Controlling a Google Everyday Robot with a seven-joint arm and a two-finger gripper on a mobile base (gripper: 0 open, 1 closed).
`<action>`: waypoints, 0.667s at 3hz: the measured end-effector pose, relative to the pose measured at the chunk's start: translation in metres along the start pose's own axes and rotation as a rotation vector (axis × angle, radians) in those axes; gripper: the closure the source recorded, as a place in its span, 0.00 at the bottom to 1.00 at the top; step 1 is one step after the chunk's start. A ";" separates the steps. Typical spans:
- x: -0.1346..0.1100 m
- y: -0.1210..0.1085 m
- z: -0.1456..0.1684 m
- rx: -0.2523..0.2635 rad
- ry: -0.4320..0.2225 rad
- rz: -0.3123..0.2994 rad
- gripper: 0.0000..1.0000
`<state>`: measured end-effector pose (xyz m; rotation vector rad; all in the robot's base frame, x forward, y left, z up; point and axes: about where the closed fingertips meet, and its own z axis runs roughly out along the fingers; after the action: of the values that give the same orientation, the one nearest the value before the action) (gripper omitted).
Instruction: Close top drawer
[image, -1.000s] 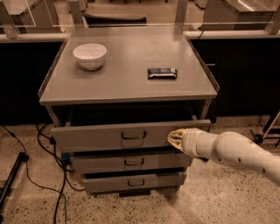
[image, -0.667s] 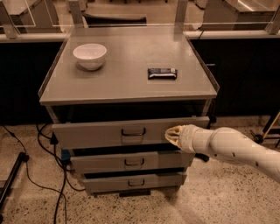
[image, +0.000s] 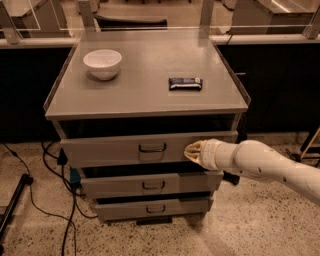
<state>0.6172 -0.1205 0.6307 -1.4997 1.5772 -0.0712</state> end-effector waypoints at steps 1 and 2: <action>0.002 0.007 -0.011 -0.084 -0.009 0.040 1.00; 0.003 0.028 -0.040 -0.218 -0.018 0.099 1.00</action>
Offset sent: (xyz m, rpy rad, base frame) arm -0.0946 -0.0284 0.0079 0.0591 0.4056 0.1548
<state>0.5715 -0.1369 0.6343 -1.5798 1.6847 0.1754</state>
